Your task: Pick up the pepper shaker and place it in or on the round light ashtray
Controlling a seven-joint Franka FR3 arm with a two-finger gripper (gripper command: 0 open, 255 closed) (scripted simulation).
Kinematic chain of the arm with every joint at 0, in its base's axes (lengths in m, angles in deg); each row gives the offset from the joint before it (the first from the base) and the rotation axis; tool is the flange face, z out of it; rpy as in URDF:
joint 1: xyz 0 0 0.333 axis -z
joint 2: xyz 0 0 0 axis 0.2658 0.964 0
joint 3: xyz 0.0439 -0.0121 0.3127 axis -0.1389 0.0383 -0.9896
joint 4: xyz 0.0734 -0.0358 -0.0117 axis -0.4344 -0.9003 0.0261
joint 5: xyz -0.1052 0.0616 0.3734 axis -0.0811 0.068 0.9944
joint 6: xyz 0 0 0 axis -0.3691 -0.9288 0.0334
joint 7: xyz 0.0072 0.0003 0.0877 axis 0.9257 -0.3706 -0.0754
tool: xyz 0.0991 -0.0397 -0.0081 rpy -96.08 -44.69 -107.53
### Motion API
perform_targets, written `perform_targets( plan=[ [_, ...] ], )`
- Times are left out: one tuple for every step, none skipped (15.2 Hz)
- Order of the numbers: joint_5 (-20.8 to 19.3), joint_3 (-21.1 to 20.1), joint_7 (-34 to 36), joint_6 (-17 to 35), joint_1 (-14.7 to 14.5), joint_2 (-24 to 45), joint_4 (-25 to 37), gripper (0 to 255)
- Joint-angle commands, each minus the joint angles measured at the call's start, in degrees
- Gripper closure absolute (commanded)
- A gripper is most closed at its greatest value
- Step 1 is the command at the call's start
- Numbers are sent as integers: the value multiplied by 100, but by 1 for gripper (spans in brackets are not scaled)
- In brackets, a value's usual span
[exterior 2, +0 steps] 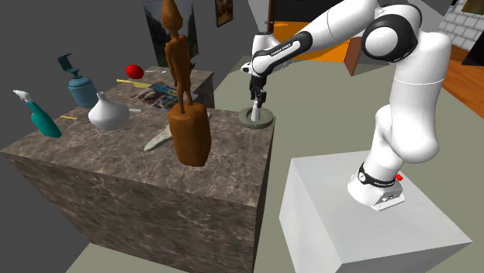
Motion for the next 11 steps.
perform_targets(
  plan=[
    [0,0,0,0,0,0,0,0],
    [0,0,0,0,0,0,0,0],
    [0,0,0,0,0,0,0,0],
    [0,0,0,0,0,0,0,0],
    [-90,27,59,-159,-33,-120,59,0],
    [-175,50,116,-321,-64,-233,127,0],
    [-254,68,168,-485,-91,-341,202,0],
    [-312,78,207,-617,-109,-421,268,0],
    [-313,76,207,-617,-107,-421,268,0],
    [-313,76,208,-617,-107,-422,267,0],
    [-313,76,208,-617,-107,-422,268,0]
  ],
)
